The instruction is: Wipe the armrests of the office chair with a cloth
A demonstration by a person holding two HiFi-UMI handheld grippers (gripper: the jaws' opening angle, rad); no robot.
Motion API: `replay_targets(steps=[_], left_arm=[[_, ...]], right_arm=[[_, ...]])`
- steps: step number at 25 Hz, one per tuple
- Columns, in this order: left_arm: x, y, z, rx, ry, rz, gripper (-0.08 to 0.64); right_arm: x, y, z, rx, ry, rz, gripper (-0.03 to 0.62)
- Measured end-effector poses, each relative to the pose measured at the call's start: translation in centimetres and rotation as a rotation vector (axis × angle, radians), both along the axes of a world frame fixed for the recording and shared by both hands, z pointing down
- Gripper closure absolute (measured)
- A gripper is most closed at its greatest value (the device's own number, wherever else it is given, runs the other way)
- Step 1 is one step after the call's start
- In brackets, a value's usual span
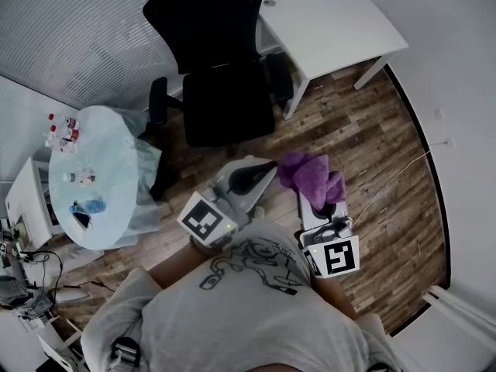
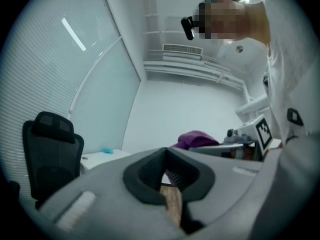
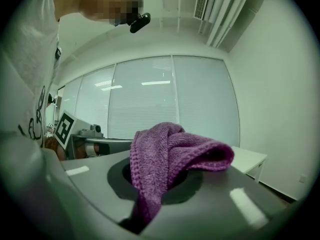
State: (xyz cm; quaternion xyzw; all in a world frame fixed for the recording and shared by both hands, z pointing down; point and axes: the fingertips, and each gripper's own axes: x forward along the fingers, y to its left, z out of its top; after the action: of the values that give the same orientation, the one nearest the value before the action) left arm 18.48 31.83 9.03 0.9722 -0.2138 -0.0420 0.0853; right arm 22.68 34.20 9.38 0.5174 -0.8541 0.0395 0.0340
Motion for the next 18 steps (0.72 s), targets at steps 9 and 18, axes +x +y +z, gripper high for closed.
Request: replay_targets(steps=[9, 18], left_arm=[[0.4, -8.3, 0.1, 0.011, -0.005, 0.011, 0.560], [0.2, -18.5, 0.1, 0.019, -0.001, 0.012, 0.560]], right_arm=[[0.1, -8.4, 0.2, 0.002, 0.021, 0.022, 0.564], [-0.7, -18.6, -0.4, 0.007, 0.028, 0.021, 0.563]])
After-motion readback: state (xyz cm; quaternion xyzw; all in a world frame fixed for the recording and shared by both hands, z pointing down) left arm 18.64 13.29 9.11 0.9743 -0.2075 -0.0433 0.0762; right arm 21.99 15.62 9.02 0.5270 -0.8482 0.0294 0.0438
